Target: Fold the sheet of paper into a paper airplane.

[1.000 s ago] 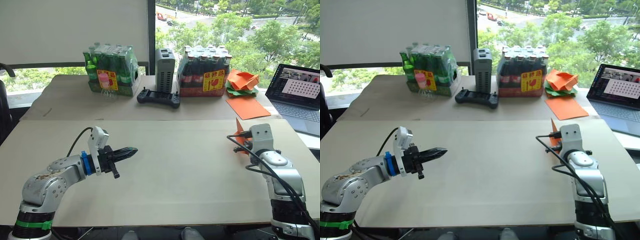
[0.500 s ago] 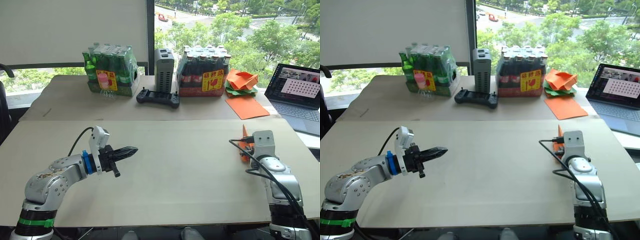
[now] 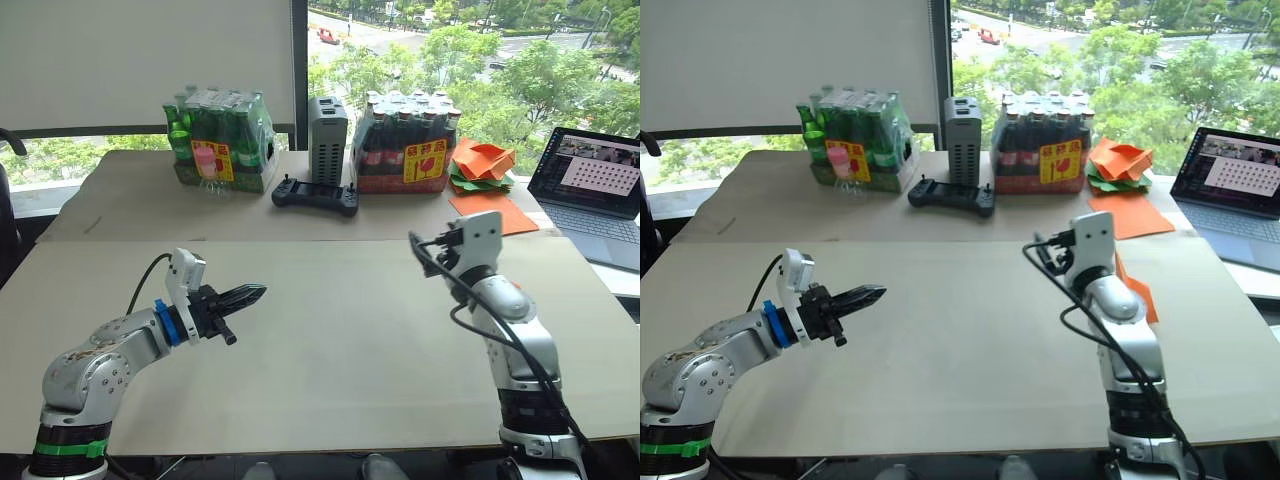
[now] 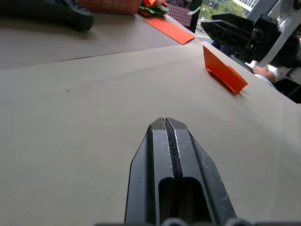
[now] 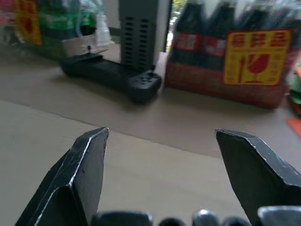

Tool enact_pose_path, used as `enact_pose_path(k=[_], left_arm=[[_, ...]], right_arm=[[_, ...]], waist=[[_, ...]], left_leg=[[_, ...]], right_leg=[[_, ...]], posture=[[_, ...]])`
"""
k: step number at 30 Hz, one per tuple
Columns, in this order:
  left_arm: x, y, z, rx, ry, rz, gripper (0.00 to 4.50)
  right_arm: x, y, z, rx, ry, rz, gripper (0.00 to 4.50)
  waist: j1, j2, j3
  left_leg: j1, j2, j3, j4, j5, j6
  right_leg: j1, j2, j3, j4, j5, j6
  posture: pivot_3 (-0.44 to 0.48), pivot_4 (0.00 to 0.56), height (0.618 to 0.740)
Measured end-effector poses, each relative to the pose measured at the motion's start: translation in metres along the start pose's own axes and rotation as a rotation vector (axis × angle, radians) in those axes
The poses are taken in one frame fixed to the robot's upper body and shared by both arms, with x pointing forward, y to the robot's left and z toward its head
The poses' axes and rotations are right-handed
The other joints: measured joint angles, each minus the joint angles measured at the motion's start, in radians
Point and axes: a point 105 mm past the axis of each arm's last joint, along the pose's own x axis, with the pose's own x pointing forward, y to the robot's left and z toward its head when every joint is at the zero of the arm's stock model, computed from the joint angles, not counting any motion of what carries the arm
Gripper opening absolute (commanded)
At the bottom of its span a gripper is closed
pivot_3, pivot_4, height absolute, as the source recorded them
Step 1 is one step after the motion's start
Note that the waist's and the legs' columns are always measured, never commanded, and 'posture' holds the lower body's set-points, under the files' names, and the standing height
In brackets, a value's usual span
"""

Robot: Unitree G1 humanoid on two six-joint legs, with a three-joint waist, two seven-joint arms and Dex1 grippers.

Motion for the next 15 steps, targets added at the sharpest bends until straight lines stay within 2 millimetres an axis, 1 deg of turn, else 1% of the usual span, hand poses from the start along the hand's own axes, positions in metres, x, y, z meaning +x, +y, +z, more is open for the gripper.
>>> enact_pose_path(k=[1, 2, 4, 6, 10, 15], left_arm=[[0.000, 0.002, -0.001, -0.002, 0.002, 0.014, 0.00], [-0.001, 0.003, -0.002, -0.006, 0.000, 0.028, 0.00], [-0.002, 0.006, -0.003, -0.017, -0.010, 0.058, 0.00], [-0.003, 0.010, -0.003, -0.026, -0.025, 0.096, 0.00], [-0.005, 0.015, -0.002, -0.026, -0.034, 0.140, 0.00], [-0.012, 0.021, -0.003, -0.026, -0.039, 0.190, 0.00]], right_arm=[[0.001, 0.013, -0.003, 0.033, 0.005, 0.065, 4.00], [0.001, 0.022, 0.000, 0.062, 0.000, 0.118, 4.00], [-0.002, 0.031, 0.007, 0.075, -0.017, 0.190, 4.00], [-0.004, 0.042, 0.010, 0.078, -0.014, 0.265, 4.00], [-0.002, 0.048, 0.007, 0.083, 0.001, 0.300, 4.00], [0.000, 0.054, 0.010, 0.080, -0.005, 0.348, 4.00]], waist=[[0.001, 0.001, 0.000], [0.004, 0.001, 0.001], [0.005, 0.001, 0.000], [0.004, 0.000, 0.000], [0.002, 0.001, 0.000], [0.000, 0.001, 0.000]], left_leg=[[0.000, 0.000, 0.000, 0.001, 0.000, 0.000], [0.000, -0.001, 0.000, 0.001, 0.000, 0.000], [0.000, 0.000, 0.000, 0.002, 0.000, 0.000], [0.001, 0.000, 0.000, 0.002, 0.000, 0.000], [0.001, 0.000, 0.000, 0.001, 0.000, 0.000], [0.001, 0.000, 0.000, 0.001, 0.000, 0.000]], right_leg=[[0.000, 0.000, 0.000, 0.000, 0.000, 0.000], [0.000, 0.000, 0.000, 0.000, 0.000, 0.000], [0.001, 0.000, 0.000, 0.000, 0.000, 0.000], [0.001, 0.000, 0.000, 0.001, 0.000, 0.000], [0.000, 0.000, 0.000, 0.001, 0.000, 0.000], [0.000, 0.000, 0.000, 0.001, 0.000, 0.000]], posture=[[0.000, 0.150, 0.740], [0.000, 0.150, 0.740], [0.000, 0.150, 0.740], [0.000, 0.150, 0.740], [0.000, 0.150, 0.740], [0.000, 0.150, 0.740]])
